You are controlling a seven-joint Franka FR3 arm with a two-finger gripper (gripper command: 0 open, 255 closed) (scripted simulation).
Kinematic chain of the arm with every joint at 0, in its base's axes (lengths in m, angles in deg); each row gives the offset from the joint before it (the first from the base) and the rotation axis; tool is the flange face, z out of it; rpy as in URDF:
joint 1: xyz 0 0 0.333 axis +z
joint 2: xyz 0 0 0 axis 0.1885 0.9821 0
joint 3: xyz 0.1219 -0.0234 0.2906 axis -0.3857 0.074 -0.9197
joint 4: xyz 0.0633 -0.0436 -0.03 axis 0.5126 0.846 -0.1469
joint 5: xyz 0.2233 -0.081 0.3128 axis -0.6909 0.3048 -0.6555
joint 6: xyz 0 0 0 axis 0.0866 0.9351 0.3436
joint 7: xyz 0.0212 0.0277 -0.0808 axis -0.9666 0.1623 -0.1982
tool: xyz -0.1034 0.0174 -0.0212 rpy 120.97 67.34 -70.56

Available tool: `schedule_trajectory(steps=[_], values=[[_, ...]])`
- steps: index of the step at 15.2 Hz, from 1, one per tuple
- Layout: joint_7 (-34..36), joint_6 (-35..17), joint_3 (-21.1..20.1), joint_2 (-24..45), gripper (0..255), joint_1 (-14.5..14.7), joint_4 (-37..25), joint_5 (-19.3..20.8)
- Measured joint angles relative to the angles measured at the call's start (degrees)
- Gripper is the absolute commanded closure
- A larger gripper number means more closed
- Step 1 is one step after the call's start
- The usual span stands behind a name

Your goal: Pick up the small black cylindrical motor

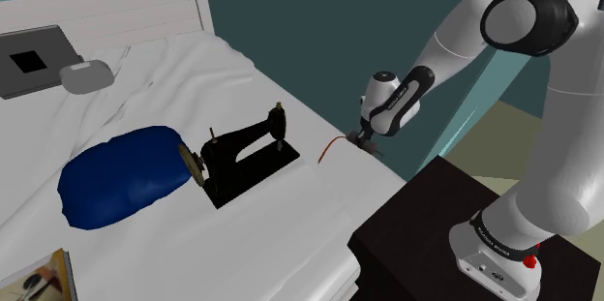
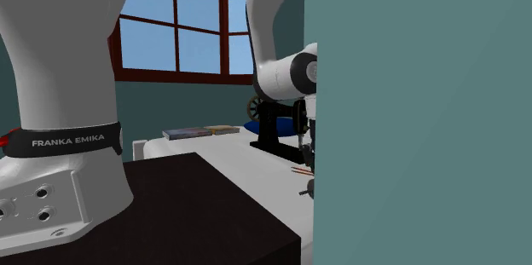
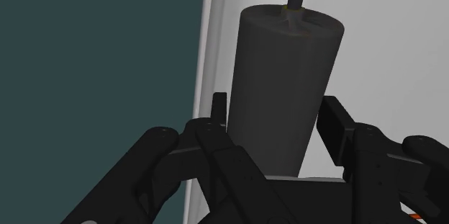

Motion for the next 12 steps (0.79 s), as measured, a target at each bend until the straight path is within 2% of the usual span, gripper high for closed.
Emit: schedule_trajectory(steps=[12], values=[[-2.22, 7.56, -1.68, -9.99, 255, -1.35, 2.43, -1.73]])
